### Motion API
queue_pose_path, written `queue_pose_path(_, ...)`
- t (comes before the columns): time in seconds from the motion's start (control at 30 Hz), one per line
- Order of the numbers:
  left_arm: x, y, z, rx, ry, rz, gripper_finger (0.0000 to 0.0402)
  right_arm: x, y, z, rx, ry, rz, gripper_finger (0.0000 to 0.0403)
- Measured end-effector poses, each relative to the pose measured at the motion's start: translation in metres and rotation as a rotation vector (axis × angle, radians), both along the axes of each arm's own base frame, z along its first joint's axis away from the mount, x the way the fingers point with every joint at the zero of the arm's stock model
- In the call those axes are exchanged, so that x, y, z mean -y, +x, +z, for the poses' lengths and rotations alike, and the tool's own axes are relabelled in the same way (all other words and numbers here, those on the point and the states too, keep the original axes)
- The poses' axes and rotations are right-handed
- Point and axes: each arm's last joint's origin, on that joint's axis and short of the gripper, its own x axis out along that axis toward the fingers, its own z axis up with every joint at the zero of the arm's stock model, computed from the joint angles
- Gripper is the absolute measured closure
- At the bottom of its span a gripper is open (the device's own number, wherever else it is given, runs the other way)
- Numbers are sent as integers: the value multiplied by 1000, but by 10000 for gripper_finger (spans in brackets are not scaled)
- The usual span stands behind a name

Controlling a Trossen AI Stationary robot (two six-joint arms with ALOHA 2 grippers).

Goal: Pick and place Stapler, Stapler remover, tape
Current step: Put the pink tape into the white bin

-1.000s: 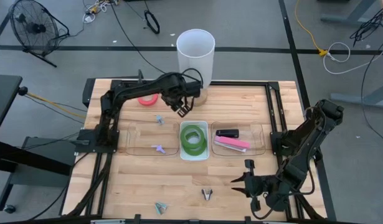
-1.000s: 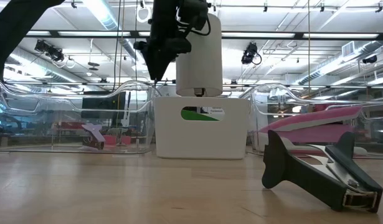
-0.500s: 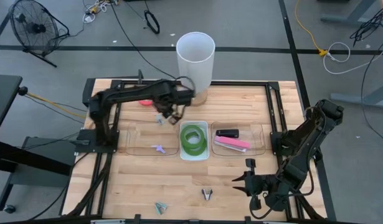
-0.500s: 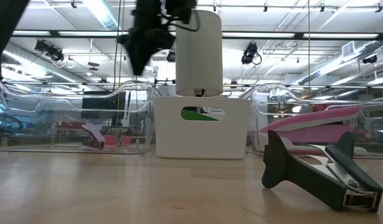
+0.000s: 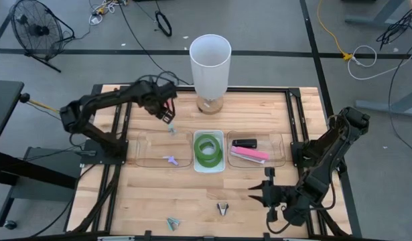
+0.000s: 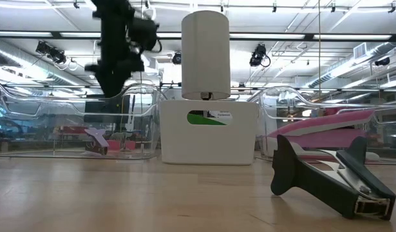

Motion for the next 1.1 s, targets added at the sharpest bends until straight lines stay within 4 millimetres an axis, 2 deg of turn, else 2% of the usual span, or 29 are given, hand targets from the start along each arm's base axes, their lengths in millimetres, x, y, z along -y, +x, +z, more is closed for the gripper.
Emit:
queue_pose_path(0.17, -39, -10, -30, 132, -30, 0, 287, 1, 1, 0, -1, -2, -8, 296)
queue_pose_path(0.33, -64, -23, -43, 124, -48, 57, 287, 2, 1, 0, -4, -8, -9, 296)
queue_pose_path(0.57, -79, -23, -67, 65, -92, 30, 287, 7, 5, -1, -9, -25, -33, 296)
queue_pose_path(0.8, -84, -15, -82, 55, -119, -51, 282, 11, 6, -3, -25, -24, -61, 296)
queue_pose_path(1.1, -90, -13, -87, 4, -49, -74, 217, 11, 6, -3, -24, -23, -63, 296)
